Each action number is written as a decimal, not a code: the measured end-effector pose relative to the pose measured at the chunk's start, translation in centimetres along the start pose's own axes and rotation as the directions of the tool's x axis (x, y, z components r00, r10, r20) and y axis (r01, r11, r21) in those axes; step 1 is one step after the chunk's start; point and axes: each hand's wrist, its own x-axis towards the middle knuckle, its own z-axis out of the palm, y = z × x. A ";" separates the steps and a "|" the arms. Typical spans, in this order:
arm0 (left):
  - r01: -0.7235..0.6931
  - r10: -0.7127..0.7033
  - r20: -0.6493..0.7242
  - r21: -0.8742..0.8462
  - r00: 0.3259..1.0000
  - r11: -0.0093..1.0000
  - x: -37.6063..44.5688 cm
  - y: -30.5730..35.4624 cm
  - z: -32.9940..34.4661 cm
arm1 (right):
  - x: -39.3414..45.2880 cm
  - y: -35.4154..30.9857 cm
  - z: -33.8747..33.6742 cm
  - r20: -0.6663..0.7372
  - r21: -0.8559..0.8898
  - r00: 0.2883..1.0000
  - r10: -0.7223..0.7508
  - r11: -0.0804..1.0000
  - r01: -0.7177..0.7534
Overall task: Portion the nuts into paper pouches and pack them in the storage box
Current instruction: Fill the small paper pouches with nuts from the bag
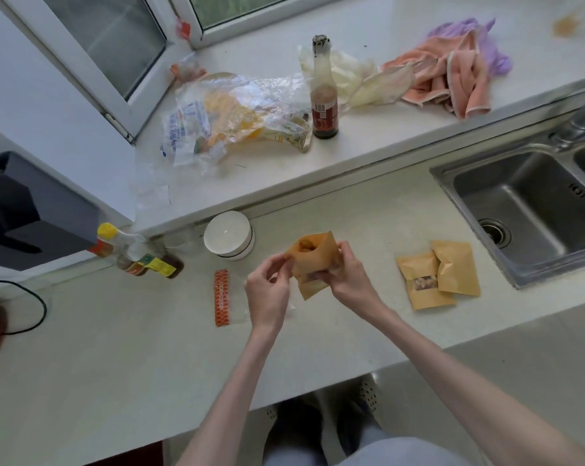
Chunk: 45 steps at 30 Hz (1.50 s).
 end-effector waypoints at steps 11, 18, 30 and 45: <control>-0.084 0.083 -0.067 -0.020 0.994 0.996 1.7 4.4 -2.2 | 2.4 -7.7 -2.8 -0.137 -0.075 0.971 -0.198 0.979 0.189; -0.188 0.185 -0.070 -0.037 0.980 0.981 2.9 8.0 -2.9 | 2.6 -11.0 -4.4 -0.165 -0.058 0.948 -0.272 0.962 0.266; -0.282 0.285 0.015 -0.100 0.958 0.954 2.4 9.2 -3.3 | 2.2 -12.5 -4.9 -0.191 0.041 0.953 -0.234 0.968 0.246; -0.218 0.267 0.175 -0.256 0.948 0.942 3.2 11.1 -2.7 | 3.0 -16.0 -6.6 -0.158 -0.005 0.942 -0.297 0.954 0.300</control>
